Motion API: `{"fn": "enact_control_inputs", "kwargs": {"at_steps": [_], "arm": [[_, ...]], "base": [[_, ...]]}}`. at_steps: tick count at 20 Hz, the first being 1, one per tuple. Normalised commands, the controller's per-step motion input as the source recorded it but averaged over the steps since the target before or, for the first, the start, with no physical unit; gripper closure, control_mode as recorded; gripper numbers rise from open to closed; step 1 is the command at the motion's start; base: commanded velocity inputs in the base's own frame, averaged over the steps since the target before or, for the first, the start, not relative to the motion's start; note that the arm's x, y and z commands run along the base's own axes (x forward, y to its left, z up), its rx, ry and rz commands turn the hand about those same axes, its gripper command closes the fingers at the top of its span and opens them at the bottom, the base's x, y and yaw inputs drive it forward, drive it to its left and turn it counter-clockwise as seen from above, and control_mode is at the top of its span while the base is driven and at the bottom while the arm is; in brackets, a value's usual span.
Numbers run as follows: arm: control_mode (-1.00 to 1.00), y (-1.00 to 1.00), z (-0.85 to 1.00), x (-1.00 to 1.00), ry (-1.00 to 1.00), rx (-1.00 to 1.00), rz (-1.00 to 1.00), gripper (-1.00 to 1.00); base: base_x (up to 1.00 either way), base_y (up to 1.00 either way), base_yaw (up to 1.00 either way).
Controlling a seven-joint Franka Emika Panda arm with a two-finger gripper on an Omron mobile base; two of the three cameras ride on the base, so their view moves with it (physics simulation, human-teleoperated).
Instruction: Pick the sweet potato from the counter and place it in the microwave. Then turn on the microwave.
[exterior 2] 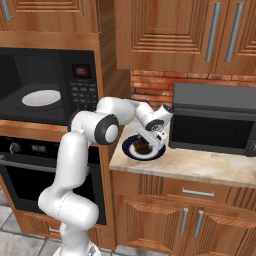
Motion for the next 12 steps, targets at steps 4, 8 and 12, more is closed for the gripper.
{"fn": "enact_control_inputs", "kwargs": {"at_steps": [4, 8, 12], "arm": [[-1.0, 0.09, -0.2, 0.03, 0.02, 0.0, 0.0, -1.0], [-1.0, 0.09, -0.2, 0.11, 0.03, 0.0, 0.0, 1.0], [-1.0, 0.01, -0.18, 0.07, 0.02, 0.0, -0.01, 1.0]], "base": [[0.0, 0.0, 0.0], [0.0, 0.0, 0.0], [0.0, 0.0, 0.0]]}}
